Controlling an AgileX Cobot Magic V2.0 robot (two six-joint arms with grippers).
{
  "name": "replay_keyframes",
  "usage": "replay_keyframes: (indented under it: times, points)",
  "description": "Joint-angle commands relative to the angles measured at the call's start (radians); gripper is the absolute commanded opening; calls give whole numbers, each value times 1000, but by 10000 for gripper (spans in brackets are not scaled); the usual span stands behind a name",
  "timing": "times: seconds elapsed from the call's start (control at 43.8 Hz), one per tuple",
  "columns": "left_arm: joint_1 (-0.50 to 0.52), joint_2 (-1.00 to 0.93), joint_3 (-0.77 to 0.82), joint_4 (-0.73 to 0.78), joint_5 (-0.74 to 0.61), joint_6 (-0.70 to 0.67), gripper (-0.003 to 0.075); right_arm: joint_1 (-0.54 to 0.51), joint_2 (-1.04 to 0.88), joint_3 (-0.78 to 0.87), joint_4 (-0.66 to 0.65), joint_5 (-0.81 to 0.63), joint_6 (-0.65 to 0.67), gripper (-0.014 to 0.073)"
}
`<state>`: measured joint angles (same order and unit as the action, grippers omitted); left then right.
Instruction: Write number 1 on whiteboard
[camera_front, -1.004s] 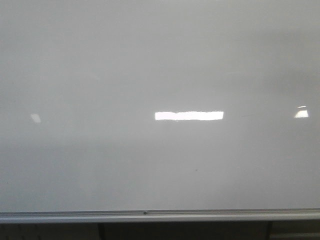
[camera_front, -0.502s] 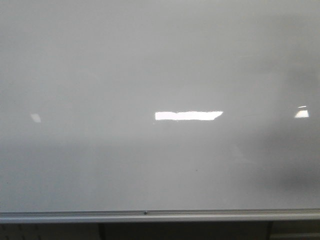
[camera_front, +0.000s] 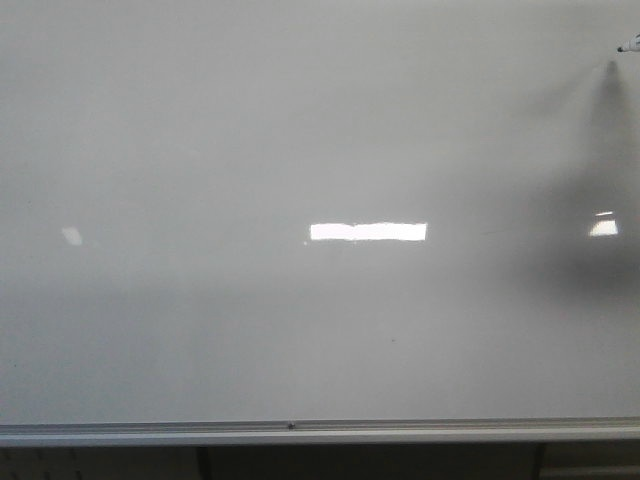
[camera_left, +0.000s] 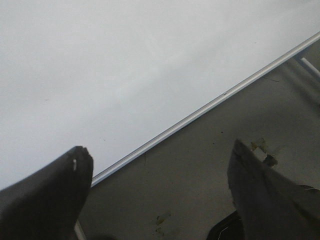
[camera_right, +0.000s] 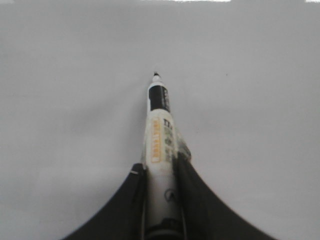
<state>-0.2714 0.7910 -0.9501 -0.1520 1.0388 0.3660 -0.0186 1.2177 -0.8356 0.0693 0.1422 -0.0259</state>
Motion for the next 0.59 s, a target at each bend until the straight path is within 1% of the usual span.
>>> replay_keyframes:
  times: [0.0, 0.16, 0.297, 0.388, 0.571]
  points:
    - [4, -1, -23, -13, -65, -10, 544, -5, -7, -38, -8, -122, -9, 13]
    - [4, -1, -23, -13, -65, -10, 544, -5, 11, -38, -8, -157, -9, 13]
    - [4, -1, -23, -13, -65, -10, 544, -5, 21, -38, -8, -137, -9, 13]
    - [4, -1, -23, -13, -65, -10, 544, -5, 21, -38, -8, -94, -9, 13]
    - [4, -1, -23, -13, -65, -10, 544, -5, 29, -37, -8, 46, -9, 13]
